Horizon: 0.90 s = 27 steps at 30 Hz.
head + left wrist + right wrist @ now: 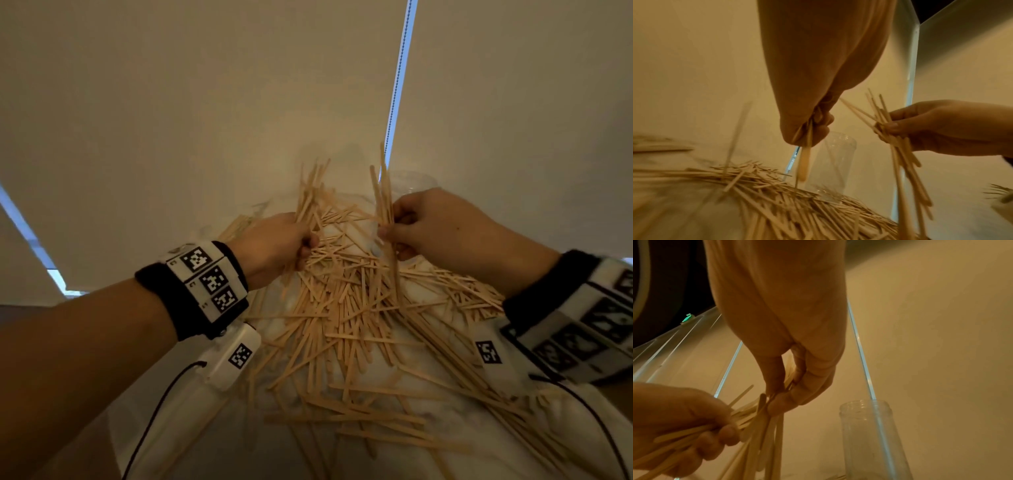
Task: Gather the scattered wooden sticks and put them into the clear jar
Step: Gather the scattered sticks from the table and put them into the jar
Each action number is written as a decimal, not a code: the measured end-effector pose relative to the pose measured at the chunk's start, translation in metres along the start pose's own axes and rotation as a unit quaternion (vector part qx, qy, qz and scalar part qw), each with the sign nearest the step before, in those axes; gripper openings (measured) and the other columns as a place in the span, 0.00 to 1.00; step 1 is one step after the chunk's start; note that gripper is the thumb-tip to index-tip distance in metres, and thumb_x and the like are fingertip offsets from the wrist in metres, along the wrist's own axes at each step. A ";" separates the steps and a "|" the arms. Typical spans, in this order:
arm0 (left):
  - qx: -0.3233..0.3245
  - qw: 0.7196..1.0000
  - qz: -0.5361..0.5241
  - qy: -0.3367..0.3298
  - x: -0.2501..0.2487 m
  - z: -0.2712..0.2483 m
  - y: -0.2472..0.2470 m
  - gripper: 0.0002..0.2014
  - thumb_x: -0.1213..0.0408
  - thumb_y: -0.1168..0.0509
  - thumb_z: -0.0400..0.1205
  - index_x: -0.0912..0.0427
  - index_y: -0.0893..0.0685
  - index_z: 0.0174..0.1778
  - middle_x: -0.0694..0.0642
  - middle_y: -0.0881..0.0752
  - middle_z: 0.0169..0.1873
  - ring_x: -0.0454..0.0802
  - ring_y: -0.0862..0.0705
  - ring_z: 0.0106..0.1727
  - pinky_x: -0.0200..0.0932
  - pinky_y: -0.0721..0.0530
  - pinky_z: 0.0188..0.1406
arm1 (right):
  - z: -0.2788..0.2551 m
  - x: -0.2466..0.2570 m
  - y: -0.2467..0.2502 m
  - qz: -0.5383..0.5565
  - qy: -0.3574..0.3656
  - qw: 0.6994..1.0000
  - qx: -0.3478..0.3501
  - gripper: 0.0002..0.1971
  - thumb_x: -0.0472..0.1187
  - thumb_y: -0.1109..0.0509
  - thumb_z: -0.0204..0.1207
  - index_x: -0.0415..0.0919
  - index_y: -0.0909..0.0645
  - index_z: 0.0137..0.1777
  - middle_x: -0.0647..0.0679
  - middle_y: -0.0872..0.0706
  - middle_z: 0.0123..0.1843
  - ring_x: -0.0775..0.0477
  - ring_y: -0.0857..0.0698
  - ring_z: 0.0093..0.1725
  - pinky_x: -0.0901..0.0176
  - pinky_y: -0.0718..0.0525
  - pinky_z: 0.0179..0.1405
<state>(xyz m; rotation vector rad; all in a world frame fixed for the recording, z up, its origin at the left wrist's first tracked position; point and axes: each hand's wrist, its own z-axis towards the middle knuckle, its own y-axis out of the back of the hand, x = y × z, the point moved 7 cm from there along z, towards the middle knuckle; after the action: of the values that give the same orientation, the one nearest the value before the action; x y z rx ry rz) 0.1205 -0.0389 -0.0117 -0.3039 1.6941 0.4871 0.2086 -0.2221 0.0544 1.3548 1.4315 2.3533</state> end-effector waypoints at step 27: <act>0.001 0.986 -0.009 -0.164 -0.033 -0.004 -0.063 0.14 0.57 0.51 0.93 0.61 0.27 0.66 0.54 0.24 0.37 0.44 0.28 0.30 0.41 0.28 0.26 | 0.032 0.009 -0.012 0.199 -0.054 0.979 -0.009 0.22 0.57 0.34 0.82 0.36 0.12 0.50 0.42 0.13 0.43 0.47 0.16 0.40 0.51 0.16 0.40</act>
<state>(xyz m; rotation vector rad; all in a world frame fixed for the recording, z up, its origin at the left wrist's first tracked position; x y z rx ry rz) 0.1518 -0.0985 0.0116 -0.2236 1.3699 0.4941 0.2216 -0.1896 0.0564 1.8832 1.1968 2.4542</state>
